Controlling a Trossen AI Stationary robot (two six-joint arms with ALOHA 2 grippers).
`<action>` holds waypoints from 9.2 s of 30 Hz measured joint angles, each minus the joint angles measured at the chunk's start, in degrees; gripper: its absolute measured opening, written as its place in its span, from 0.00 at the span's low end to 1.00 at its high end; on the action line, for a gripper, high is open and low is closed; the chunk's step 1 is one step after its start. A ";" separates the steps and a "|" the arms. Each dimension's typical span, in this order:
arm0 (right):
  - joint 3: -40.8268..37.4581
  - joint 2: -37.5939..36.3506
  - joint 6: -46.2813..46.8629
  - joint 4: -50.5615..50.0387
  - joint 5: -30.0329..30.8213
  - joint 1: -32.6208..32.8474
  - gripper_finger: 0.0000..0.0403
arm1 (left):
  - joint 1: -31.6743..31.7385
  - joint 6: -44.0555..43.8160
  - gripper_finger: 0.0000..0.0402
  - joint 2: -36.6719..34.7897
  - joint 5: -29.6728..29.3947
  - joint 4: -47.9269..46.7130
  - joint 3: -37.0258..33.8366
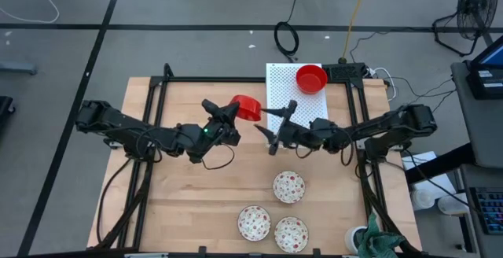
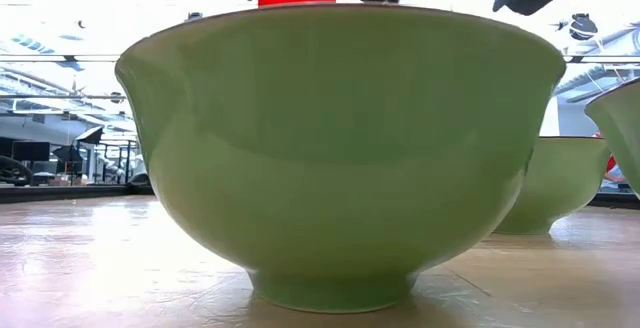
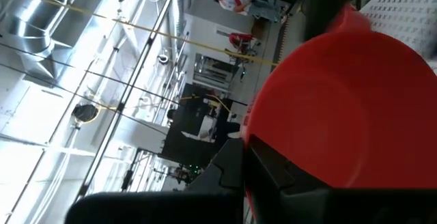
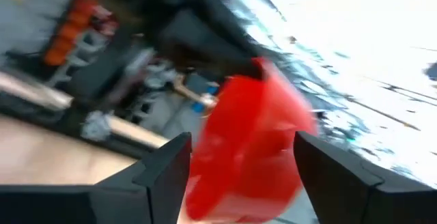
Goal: Pick & Place Mini bowls
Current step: Stack the red bowl on the red bowl on the shelf
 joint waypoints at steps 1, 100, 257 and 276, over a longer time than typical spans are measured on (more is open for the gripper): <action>0.00 0.26 -0.78 1.61 1.82 -0.03 0.59 | -0.19 0.01 0.01 -0.01 -0.01 -0.03 0.00; 84.80 17.18 27.52 -120.37 -15.77 -45.28 0.00 | 28.18 -67.23 0.12 -32.47 67.88 -32.91 -24.38; -9.99 -32.92 41.57 -50.96 -36.33 -57.24 0.00 | 28.28 -61.22 0.12 -32.02 67.52 -37.39 -24.37; -9.80 -27.81 46.43 -30.01 -42.43 -51.97 0.00 | 28.28 -60.43 0.12 -32.02 67.52 -37.33 -24.37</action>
